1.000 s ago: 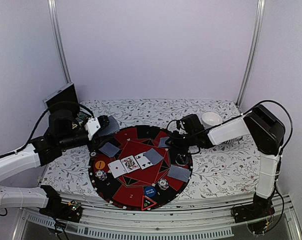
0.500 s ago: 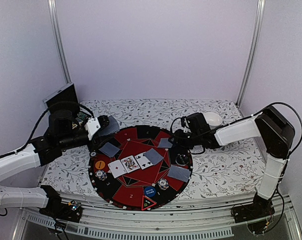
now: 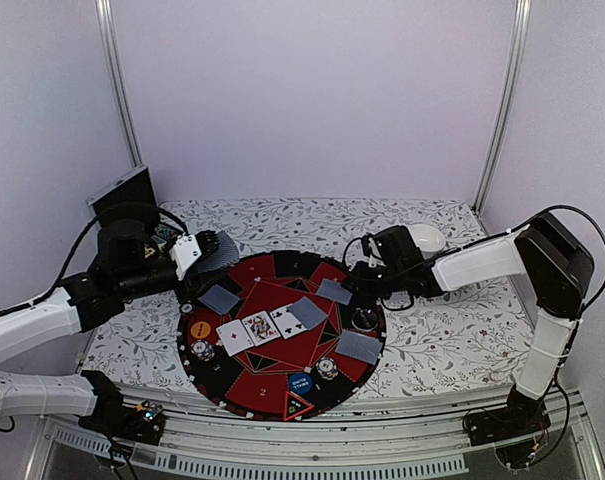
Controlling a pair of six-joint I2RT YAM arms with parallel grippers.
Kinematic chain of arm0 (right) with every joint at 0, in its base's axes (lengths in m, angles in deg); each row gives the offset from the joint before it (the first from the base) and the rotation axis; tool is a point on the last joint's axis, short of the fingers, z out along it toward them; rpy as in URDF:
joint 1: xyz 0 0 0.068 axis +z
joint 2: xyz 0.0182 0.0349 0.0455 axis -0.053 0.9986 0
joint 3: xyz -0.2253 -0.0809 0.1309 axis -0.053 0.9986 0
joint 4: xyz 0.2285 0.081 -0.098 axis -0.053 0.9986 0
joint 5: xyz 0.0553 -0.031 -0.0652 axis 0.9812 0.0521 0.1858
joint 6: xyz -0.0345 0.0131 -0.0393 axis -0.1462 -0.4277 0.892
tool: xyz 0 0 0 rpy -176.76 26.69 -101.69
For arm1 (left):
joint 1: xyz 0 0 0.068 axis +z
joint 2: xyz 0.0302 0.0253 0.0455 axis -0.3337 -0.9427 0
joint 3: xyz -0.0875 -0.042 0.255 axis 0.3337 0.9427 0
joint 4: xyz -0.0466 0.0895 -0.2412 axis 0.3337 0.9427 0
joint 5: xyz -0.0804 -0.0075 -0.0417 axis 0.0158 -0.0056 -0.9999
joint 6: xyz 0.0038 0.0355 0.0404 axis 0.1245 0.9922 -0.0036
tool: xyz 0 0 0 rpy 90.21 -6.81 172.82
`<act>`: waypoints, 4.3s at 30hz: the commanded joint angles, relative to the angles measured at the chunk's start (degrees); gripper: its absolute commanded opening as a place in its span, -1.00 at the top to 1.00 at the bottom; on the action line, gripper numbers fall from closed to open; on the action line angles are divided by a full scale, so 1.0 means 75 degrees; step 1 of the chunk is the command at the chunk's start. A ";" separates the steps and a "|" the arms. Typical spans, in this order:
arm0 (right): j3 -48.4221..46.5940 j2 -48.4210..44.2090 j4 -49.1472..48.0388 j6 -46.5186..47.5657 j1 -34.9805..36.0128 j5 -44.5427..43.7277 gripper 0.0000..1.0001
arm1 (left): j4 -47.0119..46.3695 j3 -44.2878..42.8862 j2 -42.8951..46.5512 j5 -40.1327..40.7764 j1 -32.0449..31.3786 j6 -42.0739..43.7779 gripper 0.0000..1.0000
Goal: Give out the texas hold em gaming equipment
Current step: Place the poker card in the community card area, then adjust the poker card in the community card area, then place the face-down deck piles at the center of the board.
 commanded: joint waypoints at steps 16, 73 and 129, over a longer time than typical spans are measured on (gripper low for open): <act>-0.5048 0.2935 0.5380 0.5888 -0.0612 0.0435 -0.17 | -0.0131 0.0065 0.0079 -0.0016 -0.0129 0.0064 0.16; -0.3055 -0.1377 0.4982 0.5631 -0.0413 0.0723 -0.03 | 0.2854 -0.0484 0.0571 0.4619 -0.0203 -0.7220 0.36; -0.1752 -0.2797 0.4214 0.5787 -0.0414 0.1566 -0.09 | 0.3970 0.1736 -0.1745 0.4442 0.1249 -1.3517 -0.42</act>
